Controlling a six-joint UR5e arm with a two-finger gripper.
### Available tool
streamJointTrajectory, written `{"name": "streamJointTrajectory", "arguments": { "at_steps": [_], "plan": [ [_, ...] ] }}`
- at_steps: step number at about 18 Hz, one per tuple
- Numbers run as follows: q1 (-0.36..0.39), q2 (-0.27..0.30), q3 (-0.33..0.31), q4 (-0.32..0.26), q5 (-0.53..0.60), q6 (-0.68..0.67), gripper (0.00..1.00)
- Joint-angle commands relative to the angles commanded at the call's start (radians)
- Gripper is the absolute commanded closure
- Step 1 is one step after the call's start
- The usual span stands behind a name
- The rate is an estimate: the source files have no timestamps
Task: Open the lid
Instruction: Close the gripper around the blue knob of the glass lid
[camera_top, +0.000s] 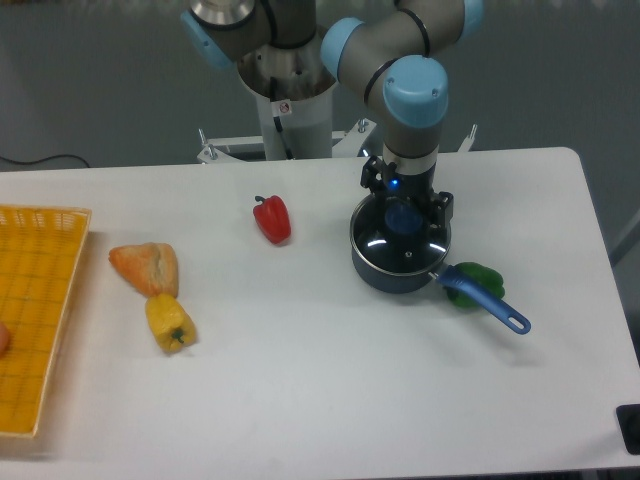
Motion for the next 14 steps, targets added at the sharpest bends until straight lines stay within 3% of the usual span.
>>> {"name": "streamJointTrajectory", "arguments": {
  "at_steps": [14],
  "plan": [
    [0.0, -0.009, 0.0, -0.002, 0.0, -0.005, 0.02]
  ]
}}
